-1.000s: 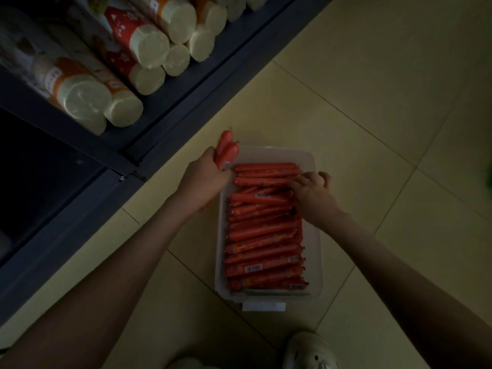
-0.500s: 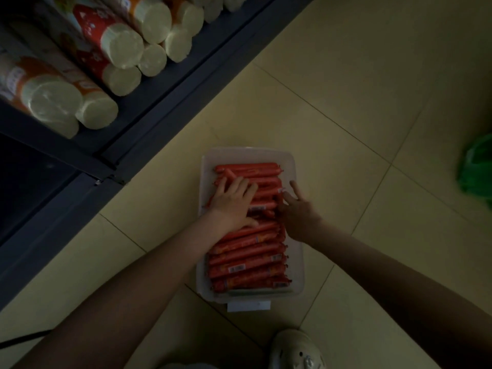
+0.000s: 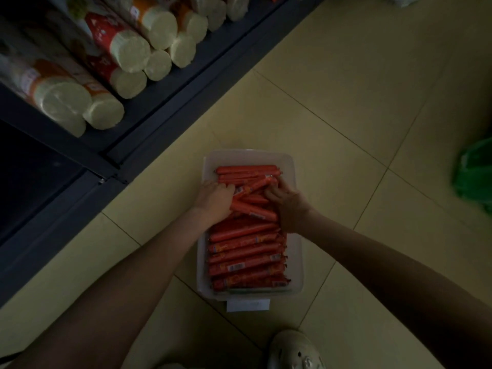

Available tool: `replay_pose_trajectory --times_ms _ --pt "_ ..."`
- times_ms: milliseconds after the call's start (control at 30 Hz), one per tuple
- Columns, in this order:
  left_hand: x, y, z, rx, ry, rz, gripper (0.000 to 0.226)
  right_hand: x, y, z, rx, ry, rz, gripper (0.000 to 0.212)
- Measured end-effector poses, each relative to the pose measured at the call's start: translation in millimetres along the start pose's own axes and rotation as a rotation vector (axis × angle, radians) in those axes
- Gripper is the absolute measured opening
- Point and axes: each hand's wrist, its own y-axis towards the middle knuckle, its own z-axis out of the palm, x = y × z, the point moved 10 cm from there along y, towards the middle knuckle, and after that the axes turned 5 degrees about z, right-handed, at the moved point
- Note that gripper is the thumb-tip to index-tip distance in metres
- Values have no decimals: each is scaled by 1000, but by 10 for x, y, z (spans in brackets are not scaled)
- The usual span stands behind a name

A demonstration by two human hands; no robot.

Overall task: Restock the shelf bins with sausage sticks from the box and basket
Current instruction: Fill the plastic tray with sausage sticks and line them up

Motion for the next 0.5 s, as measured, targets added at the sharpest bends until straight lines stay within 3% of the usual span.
replay_pose_trajectory --times_ms 100,167,233,300,367,500 --pt "-30 -6 -53 -47 -85 -1 44 -71 -50 -27 106 -196 -150 60" --pt "-24 -8 -84 -50 -152 -5 45 -232 -73 -66 122 -185 -67 57" --pt "4 -36 -114 -43 -211 -1 44 -136 -12 39 96 -196 -141 55" --pt "31 -78 -177 -66 -256 12 38 -62 16 156 242 -180 -196 56" --pt "62 -125 -261 -94 -256 8 36 -95 57 116 241 -207 -173 57" --pt "279 -299 -559 -232 -318 -99 42 -68 39 237 238 -232 -149 53"
